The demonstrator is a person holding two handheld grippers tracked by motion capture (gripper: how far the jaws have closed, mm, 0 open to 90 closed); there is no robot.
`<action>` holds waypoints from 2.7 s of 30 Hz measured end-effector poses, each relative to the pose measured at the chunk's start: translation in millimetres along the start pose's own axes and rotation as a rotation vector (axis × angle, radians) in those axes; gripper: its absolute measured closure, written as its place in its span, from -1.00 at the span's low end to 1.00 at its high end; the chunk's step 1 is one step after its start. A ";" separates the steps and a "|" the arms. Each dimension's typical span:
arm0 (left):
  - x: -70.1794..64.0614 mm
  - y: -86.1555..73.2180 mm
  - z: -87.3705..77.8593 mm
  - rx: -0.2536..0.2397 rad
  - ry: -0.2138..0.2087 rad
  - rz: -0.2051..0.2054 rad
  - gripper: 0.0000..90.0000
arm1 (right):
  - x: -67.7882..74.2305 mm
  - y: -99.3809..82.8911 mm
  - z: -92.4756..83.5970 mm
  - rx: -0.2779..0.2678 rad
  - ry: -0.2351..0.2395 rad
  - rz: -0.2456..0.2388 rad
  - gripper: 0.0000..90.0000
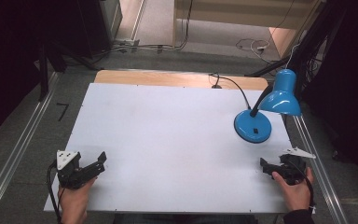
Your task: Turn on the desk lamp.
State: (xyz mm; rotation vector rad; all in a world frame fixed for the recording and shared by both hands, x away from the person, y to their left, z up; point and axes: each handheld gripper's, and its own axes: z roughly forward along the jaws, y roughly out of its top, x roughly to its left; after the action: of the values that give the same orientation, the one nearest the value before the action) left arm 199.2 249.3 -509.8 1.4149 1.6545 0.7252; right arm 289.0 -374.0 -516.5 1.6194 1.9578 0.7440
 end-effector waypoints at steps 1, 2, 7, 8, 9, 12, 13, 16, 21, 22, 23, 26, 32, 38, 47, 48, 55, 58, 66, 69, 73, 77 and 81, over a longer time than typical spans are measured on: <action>-0.2 0.0 0.7 -0.001 -0.001 0.001 -0.82 | -0.4 0.2 0.1 0.002 0.001 0.003 -1.00; -0.8 0.1 1.1 -0.001 -0.003 0.000 -0.82 | 0.0 0.3 0.4 0.002 -0.001 0.000 -1.00; -1.1 0.6 0.4 -0.004 -0.004 0.002 -0.82 | -0.2 0.1 -8.7 -0.021 -0.048 0.043 -0.76; -0.6 0.7 0.5 -0.005 -0.005 -0.001 -0.82 | 0.4 0.6 -13.5 -0.042 -0.051 0.040 -0.75; 0.3 1.1 0.7 -0.001 -0.001 0.001 -0.82 | 1.0 1.4 -18.9 -0.070 -0.043 0.043 -0.75; 0.5 1.0 1.1 0.000 -0.002 0.000 -0.82 | 4.1 2.0 -34.8 -0.137 -0.008 0.075 -0.74; 0.2 1.0 1.1 0.000 -0.002 0.000 -0.82 | 4.1 2.0 -34.8 -0.137 -0.008 0.075 -0.74; -0.4 0.8 0.5 -0.005 -0.006 0.000 -0.82 | 8.4 0.3 -43.9 -0.171 0.008 0.061 -0.74; -0.1 0.8 0.5 -0.003 -0.003 0.000 -0.82 | 13.4 2.9 -47.9 -0.203 0.016 0.049 -0.74; -0.2 0.8 0.6 -0.003 -0.003 0.001 -0.82 | 13.4 2.9 -47.9 -0.203 0.016 0.049 -0.74; -0.2 0.8 0.6 -0.003 -0.004 0.000 -0.82 | 13.9 3.5 -47.9 -0.204 0.018 0.055 -0.74; 0.3 0.8 0.5 0.000 -0.001 0.001 -0.82 | 13.9 4.2 -46.6 -0.204 0.023 0.052 -0.73; -0.2 0.6 1.1 -0.002 0.000 0.000 -0.82 | 15.1 8.2 -44.6 -0.214 0.022 0.055 -0.73; 0.4 0.5 0.9 0.000 -0.001 0.002 -0.82 | 16.9 10.7 -40.0 -0.199 0.031 0.043 -0.72; 0.8 0.2 0.2 -0.001 0.001 -0.002 -0.82 | 15.6 14.2 -37.7 -0.205 0.034 0.047 -0.72; 0.8 0.2 0.2 -0.001 0.001 -0.002 -0.82 | 15.7 14.6 -37.8 -0.205 0.033 0.051 -0.72; 0.5 0.1 0.7 0.001 0.001 0.001 -0.82 | 16.3 16.7 -36.2 -0.204 0.043 0.050 -0.71; 0.6 0.1 0.7 0.002 0.001 0.002 -0.82 | 17.6 18.4 -34.8 -0.205 0.045 0.049 -0.71; 0.5 0.0 0.8 0.002 0.002 0.002 -0.82 | 19.4 22.1 -30.6 -0.202 0.054 0.042 -0.71; 0.5 0.0 1.0 0.002 0.000 0.000 -0.82 | 20.0 23.1 -29.3 -0.199 0.054 0.046 -0.71; 0.3 0.0 1.4 0.003 -0.001 -0.001 -0.82 | 19.7 24.6 -27.8 -0.200 0.051 0.048 -0.71; 0.2 -0.1 1.7 0.004 -0.002 -0.001 -0.82 | 19.6 26.4 -25.9 -0.202 0.051 0.046 -0.70; 0.2 -0.2 1.7 0.005 -0.003 -0.001 -0.82 | 20.0 28.3 -24.3 -0.202 0.052 0.048 -0.70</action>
State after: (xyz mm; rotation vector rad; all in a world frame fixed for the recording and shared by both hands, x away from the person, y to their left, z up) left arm 200.6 249.3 -510.9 1.4179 1.6556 0.7191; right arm 289.5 -352.6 -480.0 1.5444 1.8191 0.9785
